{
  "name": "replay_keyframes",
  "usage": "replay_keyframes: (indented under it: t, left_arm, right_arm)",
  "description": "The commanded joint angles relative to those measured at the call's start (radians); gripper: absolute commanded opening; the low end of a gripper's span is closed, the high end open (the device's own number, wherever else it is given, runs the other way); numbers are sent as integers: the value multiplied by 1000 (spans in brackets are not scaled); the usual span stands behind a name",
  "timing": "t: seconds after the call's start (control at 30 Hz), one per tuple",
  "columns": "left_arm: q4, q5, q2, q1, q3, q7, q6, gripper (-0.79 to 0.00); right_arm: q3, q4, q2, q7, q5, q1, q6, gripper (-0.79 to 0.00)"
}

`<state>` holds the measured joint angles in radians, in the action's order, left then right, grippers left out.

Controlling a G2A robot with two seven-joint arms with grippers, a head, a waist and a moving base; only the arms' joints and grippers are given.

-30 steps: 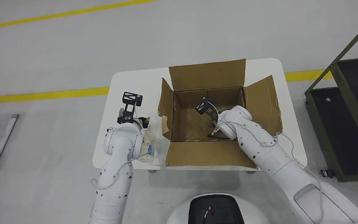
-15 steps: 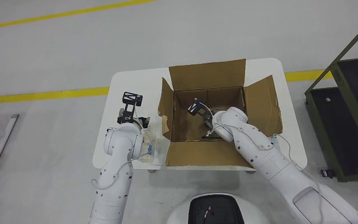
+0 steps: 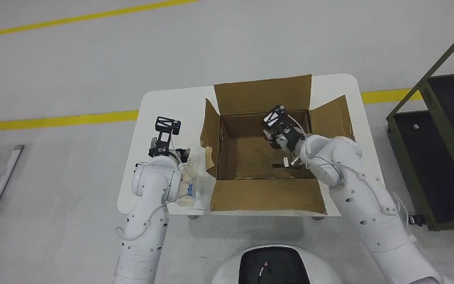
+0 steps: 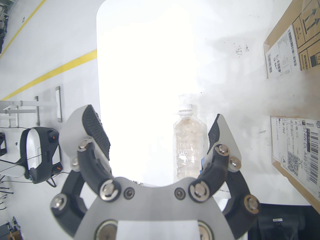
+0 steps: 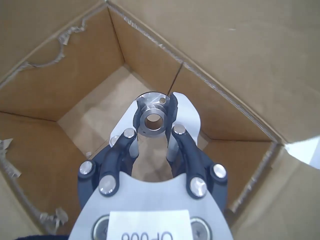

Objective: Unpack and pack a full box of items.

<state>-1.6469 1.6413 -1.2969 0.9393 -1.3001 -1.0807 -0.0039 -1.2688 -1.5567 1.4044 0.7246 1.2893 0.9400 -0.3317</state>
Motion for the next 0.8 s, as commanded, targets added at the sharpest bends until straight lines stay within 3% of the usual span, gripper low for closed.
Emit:
replay_keyframes:
  t: [0.0, 0.23, 0.47, 0.77]
  left_arm:
    - [0, 0, 0, 0, 0, 0, 0, 0]
    - [0, 0, 0, 0, 0, 0, 0, 0]
    - [0, 0, 0, 0, 0, 0, 0, 0]
    - [0, 0, 0, 0, 0, 0, 0, 0]
  right_arm:
    - [-60, -47, -10, -14, -60, 44, -41, -785]
    - [-193, -78, -33, -108, -251, 121, -160, -785]
    - [-239, 15, -45, -153, -493, 120, -272, -785]
    - [-237, 41, -49, -132, -507, 103, -279, -785]
